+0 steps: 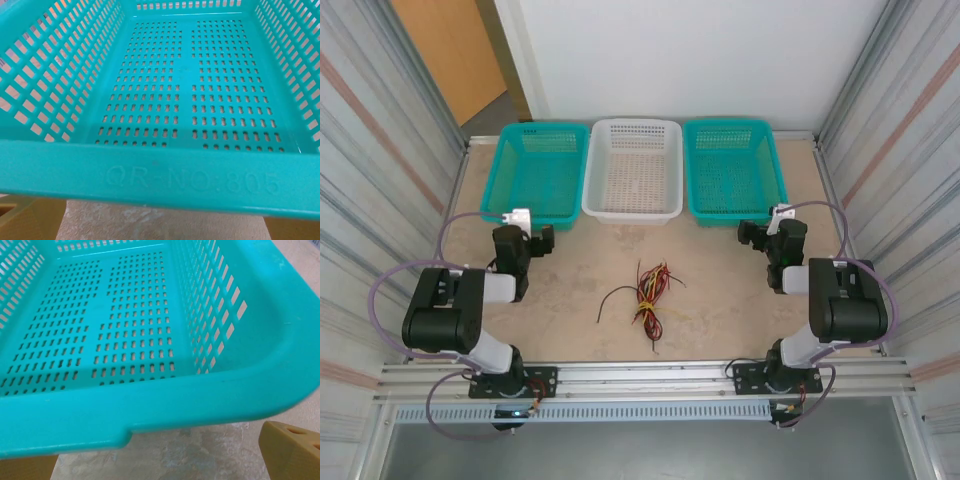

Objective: Untangle the cables

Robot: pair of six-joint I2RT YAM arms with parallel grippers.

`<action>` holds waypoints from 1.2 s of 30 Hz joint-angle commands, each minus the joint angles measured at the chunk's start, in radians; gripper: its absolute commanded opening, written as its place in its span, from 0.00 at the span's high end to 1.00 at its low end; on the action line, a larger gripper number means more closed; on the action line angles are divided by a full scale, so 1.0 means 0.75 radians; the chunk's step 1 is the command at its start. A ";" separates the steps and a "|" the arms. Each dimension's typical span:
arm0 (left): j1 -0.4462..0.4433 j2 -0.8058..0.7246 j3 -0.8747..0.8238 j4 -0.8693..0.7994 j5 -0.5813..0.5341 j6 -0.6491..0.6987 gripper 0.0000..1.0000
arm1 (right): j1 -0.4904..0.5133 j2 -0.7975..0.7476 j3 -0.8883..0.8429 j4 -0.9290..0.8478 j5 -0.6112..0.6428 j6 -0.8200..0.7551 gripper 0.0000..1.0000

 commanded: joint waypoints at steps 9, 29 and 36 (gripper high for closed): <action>0.001 -0.017 0.025 0.019 0.008 0.012 0.01 | 0.000 -0.011 0.007 0.016 -0.008 -0.010 0.01; -0.055 -0.228 0.290 -0.563 -0.155 0.026 0.01 | 0.097 -0.425 0.120 -0.470 0.230 0.016 0.01; -0.238 -0.461 0.346 -0.949 -0.441 -0.337 0.04 | 0.065 -0.668 0.211 -1.067 0.311 0.455 0.01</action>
